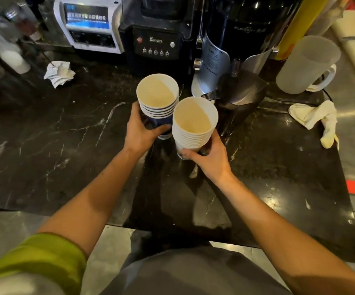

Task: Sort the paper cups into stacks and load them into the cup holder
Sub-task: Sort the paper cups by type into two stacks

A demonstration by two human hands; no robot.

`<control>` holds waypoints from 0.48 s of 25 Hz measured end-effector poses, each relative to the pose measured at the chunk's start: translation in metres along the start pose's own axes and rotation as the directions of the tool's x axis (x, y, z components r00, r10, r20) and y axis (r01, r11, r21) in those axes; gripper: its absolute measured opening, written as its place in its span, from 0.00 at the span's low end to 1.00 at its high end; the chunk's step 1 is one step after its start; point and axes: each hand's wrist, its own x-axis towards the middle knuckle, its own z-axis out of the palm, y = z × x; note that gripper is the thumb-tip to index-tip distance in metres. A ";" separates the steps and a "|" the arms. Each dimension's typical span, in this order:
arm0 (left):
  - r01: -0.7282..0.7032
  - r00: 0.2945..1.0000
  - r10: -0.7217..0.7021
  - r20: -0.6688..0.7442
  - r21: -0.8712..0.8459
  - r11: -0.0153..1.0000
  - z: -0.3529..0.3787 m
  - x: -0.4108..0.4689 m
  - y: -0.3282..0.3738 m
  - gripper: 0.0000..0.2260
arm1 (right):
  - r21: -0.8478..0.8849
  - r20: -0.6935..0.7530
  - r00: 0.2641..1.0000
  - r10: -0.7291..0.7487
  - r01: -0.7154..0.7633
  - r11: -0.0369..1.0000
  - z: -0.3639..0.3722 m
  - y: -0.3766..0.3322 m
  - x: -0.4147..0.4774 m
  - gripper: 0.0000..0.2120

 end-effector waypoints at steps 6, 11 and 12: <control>0.016 0.994 -0.018 -0.104 -0.013 1.000 -0.011 -0.032 0.008 0.38 | 0.037 -0.052 0.997 0.050 -0.048 0.998 -0.013 -0.003 -0.009 0.44; -0.022 1.000 0.022 0.007 -0.037 0.999 -0.012 -0.058 0.020 0.41 | 0.099 -0.176 0.983 0.048 -0.031 0.995 -0.028 -0.012 -0.041 0.41; -0.052 0.996 0.055 0.066 -0.043 0.998 -0.012 -0.059 0.023 0.41 | 0.099 -0.240 0.970 0.042 -0.018 0.995 -0.029 -0.015 -0.052 0.40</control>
